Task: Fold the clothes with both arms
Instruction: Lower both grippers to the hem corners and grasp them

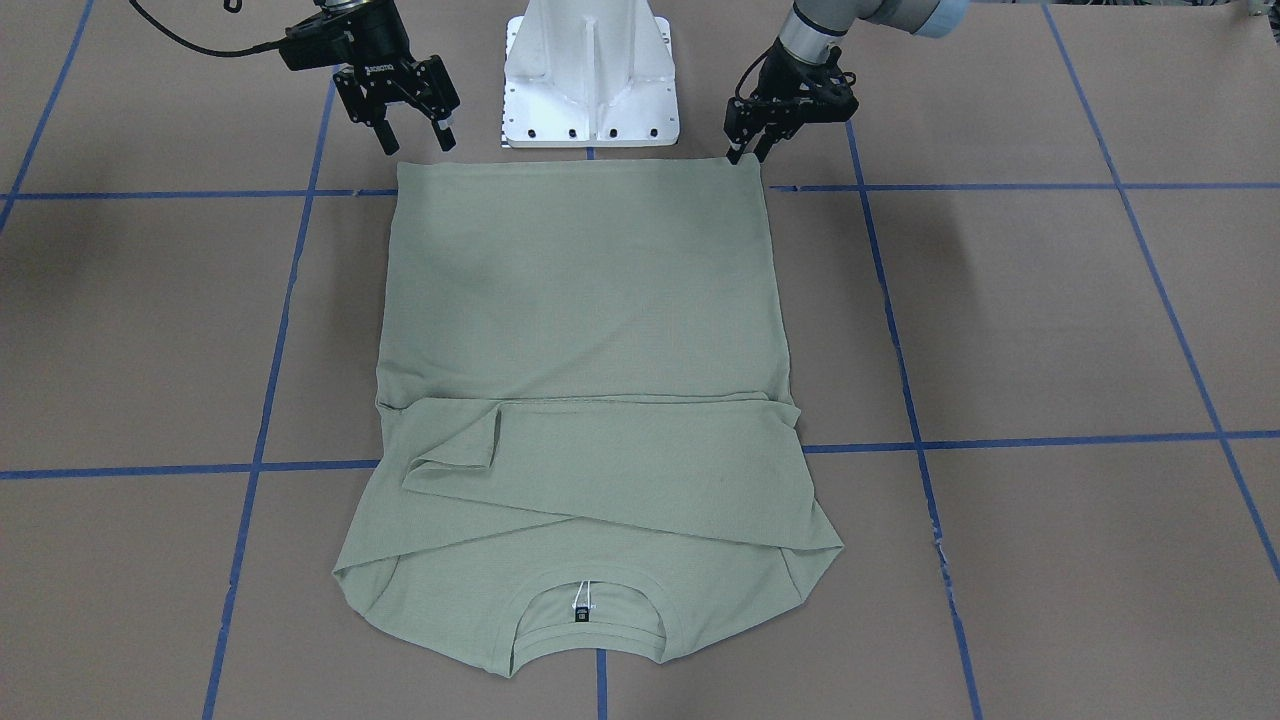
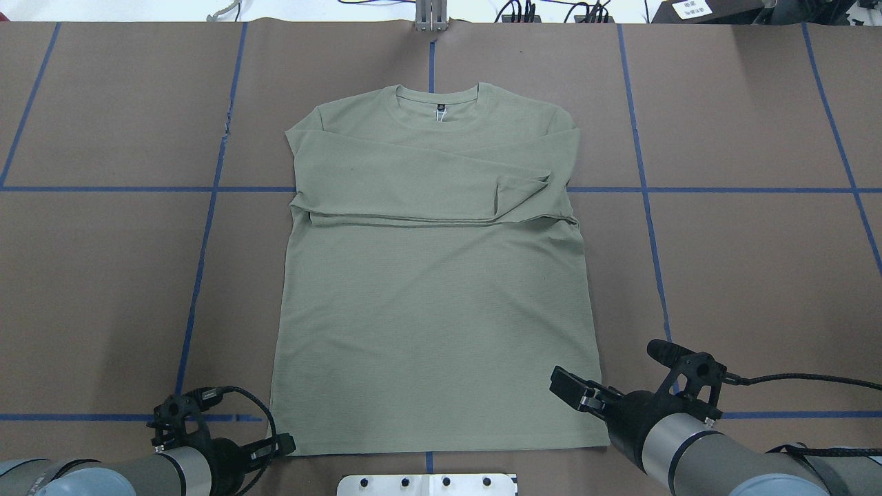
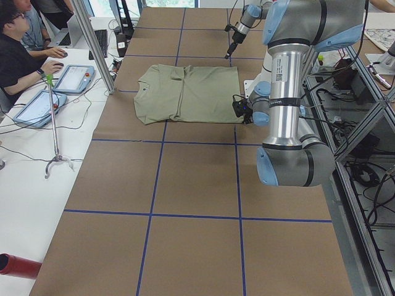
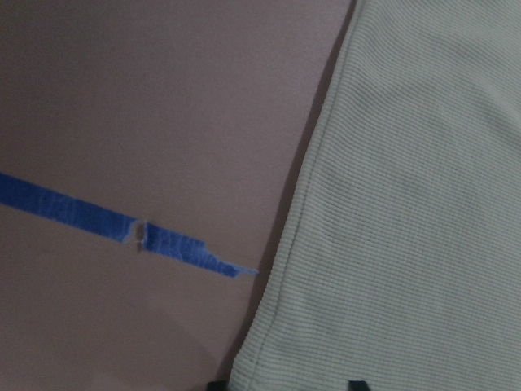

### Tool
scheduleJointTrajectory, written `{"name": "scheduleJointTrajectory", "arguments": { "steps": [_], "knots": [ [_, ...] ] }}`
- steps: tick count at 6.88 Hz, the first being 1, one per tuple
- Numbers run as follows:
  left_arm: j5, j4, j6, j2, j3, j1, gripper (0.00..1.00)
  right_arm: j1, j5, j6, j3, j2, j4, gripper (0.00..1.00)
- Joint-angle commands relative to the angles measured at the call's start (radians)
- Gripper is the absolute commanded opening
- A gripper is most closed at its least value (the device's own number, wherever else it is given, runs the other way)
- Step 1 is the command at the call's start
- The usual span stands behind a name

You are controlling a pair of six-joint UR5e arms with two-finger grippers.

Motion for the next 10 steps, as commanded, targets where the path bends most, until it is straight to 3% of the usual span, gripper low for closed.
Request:
{"name": "scheduleJointTrajectory", "arguments": {
  "steps": [1,2,3,5,7,10],
  "knots": [
    [0.000,0.001,-0.001,-0.001,0.002,0.000,0.30,-0.002,0.000,0.000,-0.002,0.000,0.000,0.95],
    [0.000,0.001,-0.001,-0.001,0.002,0.002,0.19,-0.002,0.000,0.000,-0.008,0.002,0.000,0.95],
    [0.000,0.001,-0.001,0.002,0.002,0.003,0.00,-0.002,0.000,0.000,-0.009,0.003,0.000,0.95],
    [0.001,0.001,0.002,0.010,-0.012,-0.003,0.00,-0.002,0.000,0.000,-0.017,0.005,0.000,0.95],
    [-0.002,0.003,0.010,0.016,-0.096,-0.015,0.00,-0.004,0.000,0.018,-0.015,0.000,-0.005,0.92],
    [-0.006,0.003,0.010,-0.001,-0.147,-0.018,0.00,-0.065,0.003,0.318,-0.035,-0.021,-0.105,0.72]
  ]
}}
